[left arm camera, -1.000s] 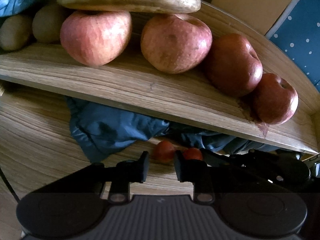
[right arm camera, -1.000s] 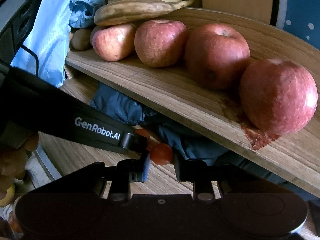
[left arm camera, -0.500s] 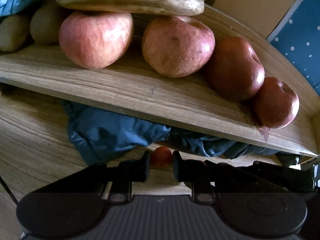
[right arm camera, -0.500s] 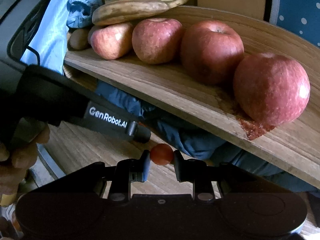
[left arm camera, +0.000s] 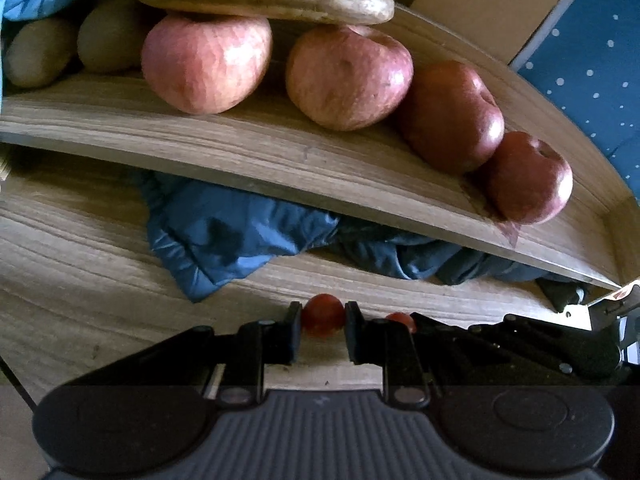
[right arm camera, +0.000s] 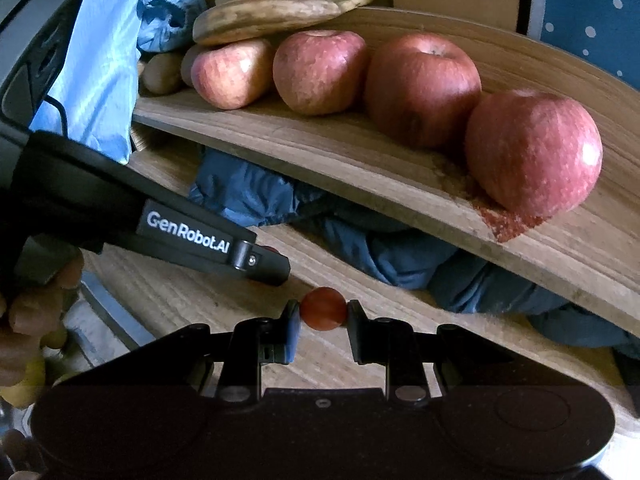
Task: Organize fruits
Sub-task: 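Carry both cherry tomatoes over the tray with the left and right tools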
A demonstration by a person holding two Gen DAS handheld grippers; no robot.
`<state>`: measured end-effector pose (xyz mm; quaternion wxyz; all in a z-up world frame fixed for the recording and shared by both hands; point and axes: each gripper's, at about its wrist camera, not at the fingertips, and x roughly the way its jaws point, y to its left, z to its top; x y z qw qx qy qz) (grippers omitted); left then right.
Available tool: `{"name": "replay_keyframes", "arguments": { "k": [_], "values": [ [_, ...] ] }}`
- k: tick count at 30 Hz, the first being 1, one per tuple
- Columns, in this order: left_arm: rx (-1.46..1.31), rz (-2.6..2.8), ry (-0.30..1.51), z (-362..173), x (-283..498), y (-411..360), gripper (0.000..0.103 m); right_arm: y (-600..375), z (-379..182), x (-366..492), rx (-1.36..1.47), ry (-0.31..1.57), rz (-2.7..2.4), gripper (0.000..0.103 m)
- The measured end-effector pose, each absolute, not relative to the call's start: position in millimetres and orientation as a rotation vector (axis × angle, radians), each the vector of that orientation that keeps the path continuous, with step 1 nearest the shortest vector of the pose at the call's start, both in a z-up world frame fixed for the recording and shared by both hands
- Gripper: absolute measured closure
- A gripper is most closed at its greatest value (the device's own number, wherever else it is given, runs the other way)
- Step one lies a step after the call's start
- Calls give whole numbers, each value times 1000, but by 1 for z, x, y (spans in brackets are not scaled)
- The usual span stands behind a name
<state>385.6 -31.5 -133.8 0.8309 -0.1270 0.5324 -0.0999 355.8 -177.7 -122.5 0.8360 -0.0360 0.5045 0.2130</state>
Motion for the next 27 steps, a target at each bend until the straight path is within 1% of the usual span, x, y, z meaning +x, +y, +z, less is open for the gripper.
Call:
{"name": "replay_keyframes", "arguments": {
  "k": [17,27],
  "values": [
    [-243,-264,1088,-102,356,-16,79,-166,-89,322,-67,1020,386,77],
    [-224,-286,1078,-96,335,3,79,-151,-78,295,-50,1011,358,77]
  ]
}}
